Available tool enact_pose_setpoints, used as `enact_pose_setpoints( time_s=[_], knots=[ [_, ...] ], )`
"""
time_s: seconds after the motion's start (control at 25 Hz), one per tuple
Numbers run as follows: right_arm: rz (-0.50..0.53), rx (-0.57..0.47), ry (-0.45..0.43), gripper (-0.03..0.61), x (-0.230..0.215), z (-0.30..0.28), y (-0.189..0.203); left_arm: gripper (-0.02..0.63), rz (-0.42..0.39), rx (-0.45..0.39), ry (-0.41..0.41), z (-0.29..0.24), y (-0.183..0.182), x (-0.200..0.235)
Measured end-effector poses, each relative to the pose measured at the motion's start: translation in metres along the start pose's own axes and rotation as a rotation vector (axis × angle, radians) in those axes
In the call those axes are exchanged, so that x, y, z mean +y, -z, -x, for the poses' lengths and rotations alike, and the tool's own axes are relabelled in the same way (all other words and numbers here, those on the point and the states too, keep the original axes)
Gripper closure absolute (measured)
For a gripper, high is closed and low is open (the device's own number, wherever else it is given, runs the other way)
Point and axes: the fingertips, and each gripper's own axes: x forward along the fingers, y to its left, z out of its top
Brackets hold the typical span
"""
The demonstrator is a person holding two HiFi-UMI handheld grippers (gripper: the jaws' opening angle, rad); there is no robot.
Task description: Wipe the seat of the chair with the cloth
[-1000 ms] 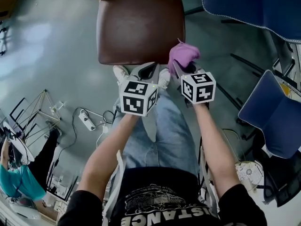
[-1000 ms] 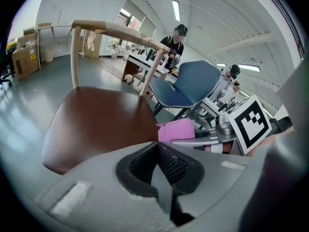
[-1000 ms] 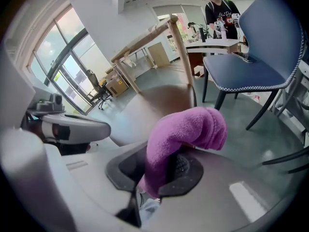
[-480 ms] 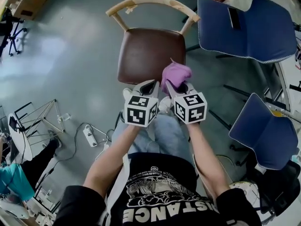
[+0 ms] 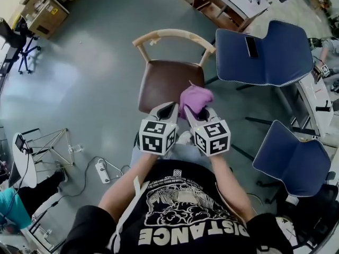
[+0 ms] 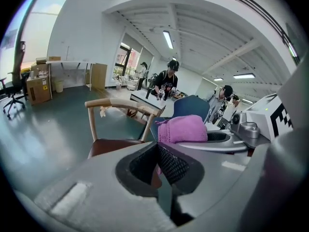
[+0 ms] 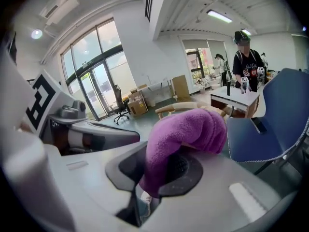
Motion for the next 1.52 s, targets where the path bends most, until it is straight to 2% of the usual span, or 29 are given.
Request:
enact_pose_setpoints(
  time_s=[0.2, 0.52, 1.12, 1.52],
  knots=[
    [0.021, -0.094, 0.018, 0.515, 0.002, 0.022, -0.033, 0.614, -0.051, -0.082, 0.001, 0.014, -0.033, -0.019],
    [0.071, -0.145, 0.044, 0.518, 0.000, 0.045, -0.056, 0.614, -0.152, -0.165, -0.022, 0.025, -0.056, -0.046],
    [0.091, -0.134, 0.028, 0.518, 0.010, 0.049, -0.043, 0.614, -0.091, -0.151, -0.034, 0.030, -0.034, -0.045],
    [0.084, -0.123, 0.028, 0.518, 0.011, 0.047, -0.041, 0.614, -0.085, -0.140, -0.025, 0.031, -0.032, -0.042]
  ],
)
